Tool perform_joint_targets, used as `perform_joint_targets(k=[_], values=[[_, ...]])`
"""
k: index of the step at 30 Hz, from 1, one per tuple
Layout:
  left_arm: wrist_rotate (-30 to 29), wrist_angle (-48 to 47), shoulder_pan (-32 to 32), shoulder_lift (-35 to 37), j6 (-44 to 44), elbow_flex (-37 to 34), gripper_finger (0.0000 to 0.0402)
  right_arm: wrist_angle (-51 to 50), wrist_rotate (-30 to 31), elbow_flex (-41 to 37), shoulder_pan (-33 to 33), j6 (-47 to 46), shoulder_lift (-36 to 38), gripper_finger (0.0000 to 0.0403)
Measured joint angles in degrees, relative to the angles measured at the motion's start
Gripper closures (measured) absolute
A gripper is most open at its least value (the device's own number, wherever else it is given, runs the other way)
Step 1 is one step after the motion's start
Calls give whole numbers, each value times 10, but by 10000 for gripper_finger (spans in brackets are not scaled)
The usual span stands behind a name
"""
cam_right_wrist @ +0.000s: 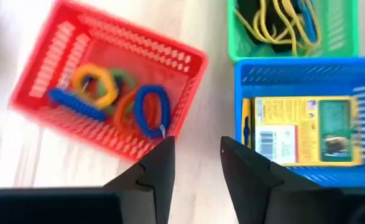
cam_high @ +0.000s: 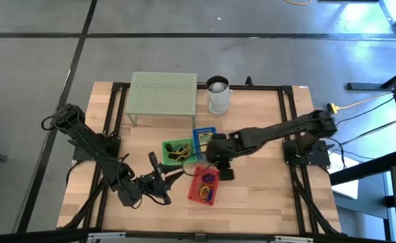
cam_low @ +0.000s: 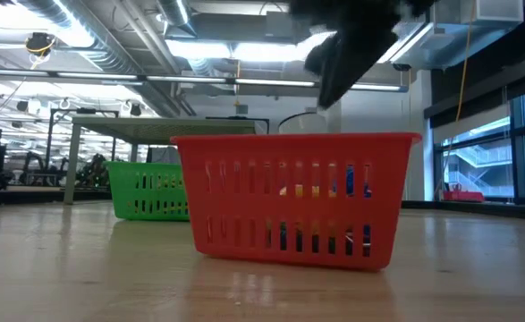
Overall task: Pick & Place Office Desk Supplies
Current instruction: Put the green bin on the shelf
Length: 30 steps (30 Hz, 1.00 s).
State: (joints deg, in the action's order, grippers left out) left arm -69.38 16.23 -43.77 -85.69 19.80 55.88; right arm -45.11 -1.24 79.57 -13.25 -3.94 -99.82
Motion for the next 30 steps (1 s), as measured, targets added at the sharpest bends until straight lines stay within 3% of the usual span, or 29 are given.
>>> perform_joint_targets(k=[4,8,20,26,30], values=[[0,-2,0,0,-12,0,315,10,2,-51,-23,53,70,280],[0,-2,0,0,-15,0,316,72,7,-149,-35,31,163,284],[0,2,16,0,-19,0,315,272,173,-464,-43,-72,449,287],[2,-15,63,0,-118,0,305,338,188,-567,-43,-61,526,288],[39,-62,96,0,-183,0,289,390,188,-624,-43,-61,558,289]])
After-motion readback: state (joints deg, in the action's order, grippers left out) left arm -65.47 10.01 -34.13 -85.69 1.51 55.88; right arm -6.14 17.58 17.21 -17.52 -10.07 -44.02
